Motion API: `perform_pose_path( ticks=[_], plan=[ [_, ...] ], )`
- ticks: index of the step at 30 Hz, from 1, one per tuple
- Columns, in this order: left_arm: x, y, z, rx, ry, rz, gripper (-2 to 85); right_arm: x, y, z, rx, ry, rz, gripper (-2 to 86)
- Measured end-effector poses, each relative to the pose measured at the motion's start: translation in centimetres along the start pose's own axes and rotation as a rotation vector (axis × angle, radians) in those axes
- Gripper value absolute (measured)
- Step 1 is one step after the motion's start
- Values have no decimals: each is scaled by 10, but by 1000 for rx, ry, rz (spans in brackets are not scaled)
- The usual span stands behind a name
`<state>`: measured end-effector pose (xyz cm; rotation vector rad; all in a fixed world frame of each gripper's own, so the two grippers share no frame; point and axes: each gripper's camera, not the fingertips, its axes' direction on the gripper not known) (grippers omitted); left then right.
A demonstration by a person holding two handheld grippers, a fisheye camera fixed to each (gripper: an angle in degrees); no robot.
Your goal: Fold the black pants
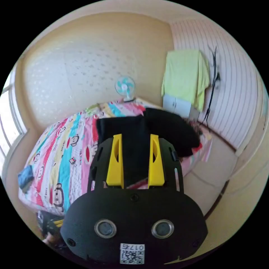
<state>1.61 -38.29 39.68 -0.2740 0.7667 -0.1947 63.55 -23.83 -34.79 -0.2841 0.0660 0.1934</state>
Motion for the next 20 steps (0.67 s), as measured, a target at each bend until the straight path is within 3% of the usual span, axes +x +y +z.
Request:
perform_pose_path(
  ticks=[2, 4, 6, 8, 10, 12, 14, 16, 20],
  plan=[
    [-23, 49, -22, 41, -117, -97, -2, -69, 21, -18, 127, -152, -133, 122],
    [-45, 77, -39, 68, -100, -203, -4, -136, 44, -14, 153, -312, -245, 109],
    [-67, 102, -53, 112, -58, -319, -4, -227, 77, 25, -44, -535, -381, 93],
    [-86, 129, -65, 172, -52, -442, -4, -289, 114, 74, -262, -618, -400, 90],
    [-94, 146, -67, 194, -70, -528, -4, -341, 175, 128, -380, -633, -428, 101],
    [-100, 162, -66, 194, -66, -606, -2, -405, 295, 208, -693, -500, -583, 136],
    [-105, 185, -63, 228, -32, -671, 4, -402, 333, 188, -480, -428, -585, 139],
    [-114, 205, -60, 253, -19, -742, 17, -408, 350, 189, -500, -387, -636, 138],
    [-175, 246, -43, 287, 24, -896, 71, -364, 365, 219, -582, -534, -509, 138]
  ],
)
